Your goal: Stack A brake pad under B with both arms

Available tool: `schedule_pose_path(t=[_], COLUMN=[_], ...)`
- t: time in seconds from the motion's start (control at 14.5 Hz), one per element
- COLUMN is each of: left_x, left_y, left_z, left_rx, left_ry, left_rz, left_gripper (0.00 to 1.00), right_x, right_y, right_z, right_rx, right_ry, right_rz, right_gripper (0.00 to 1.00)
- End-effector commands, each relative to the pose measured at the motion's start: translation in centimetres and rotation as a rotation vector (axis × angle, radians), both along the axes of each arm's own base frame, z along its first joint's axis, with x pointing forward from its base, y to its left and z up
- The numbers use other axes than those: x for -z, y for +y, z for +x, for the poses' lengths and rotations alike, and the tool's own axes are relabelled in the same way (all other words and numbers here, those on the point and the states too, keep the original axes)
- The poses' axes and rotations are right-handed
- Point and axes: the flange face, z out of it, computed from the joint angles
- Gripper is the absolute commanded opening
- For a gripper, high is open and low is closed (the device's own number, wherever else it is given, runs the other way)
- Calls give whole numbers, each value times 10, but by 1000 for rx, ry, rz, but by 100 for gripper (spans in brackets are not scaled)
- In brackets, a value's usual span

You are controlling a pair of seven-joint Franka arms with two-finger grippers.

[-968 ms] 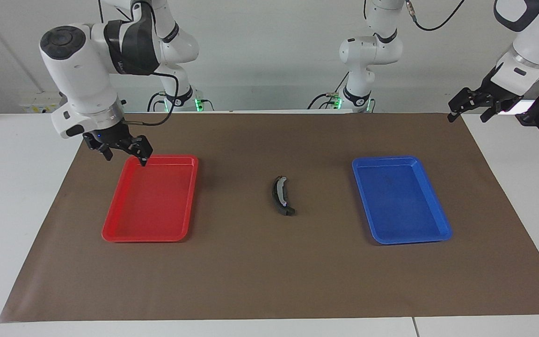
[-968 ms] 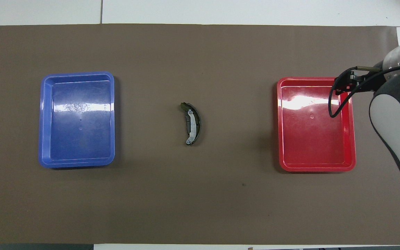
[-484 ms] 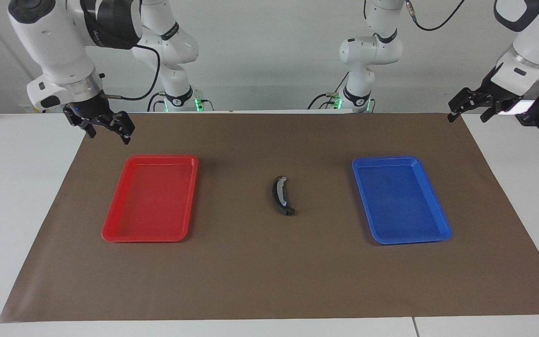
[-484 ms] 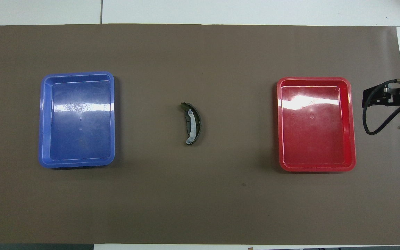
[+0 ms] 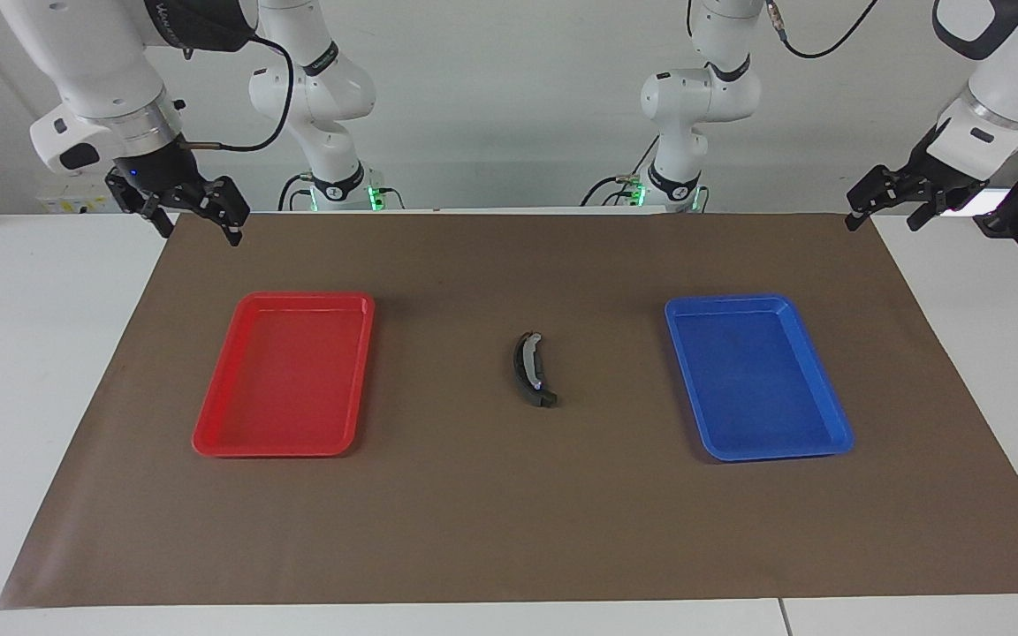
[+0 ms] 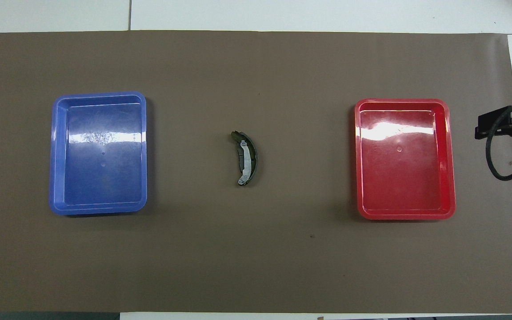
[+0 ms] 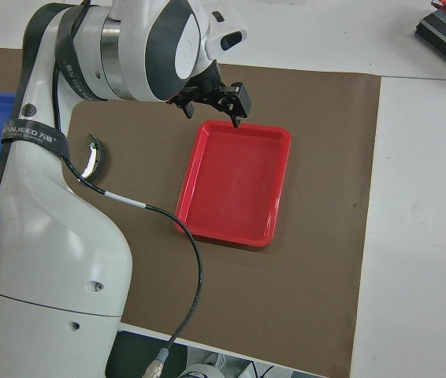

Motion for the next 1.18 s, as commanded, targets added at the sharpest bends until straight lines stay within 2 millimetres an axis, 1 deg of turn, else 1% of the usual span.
schedule_pose_path(t=[0.0, 0.07, 0.21, 0.41, 0.55, 0.62, 0.9, 1.11], left_x=[1, 1, 1, 0, 0, 0, 0, 1], left_y=[3, 3, 3, 3, 3, 3, 3, 3], left_z=[-5, -5, -5, -6, -6, -6, -6, -5], left_rx=[-3, -3, -3, -3, -3, -3, -3, -3], left_ry=[15, 15, 15, 14, 14, 14, 14, 15], left_rz=[16, 16, 16, 16, 16, 16, 16, 16], left_gripper=[99, 99, 99, 99, 99, 99, 99, 99], right_x=[-8, -13, -11, 1, 0, 0, -4, -6], right_y=[-8, -5, 3, 1, 3, 0, 1, 1], right_z=[4, 3, 7, 1, -2, -2, 3, 6], right_rx=[-57, -62, -73, -61, -72, -70, -108, -106], right_ry=[8, 24, 25, 49, 57, 55, 33, 18], right_rz=[4, 2, 9, 19, 19, 20, 3, 0], right_gripper=[100, 100, 100, 100, 100, 100, 100, 100])
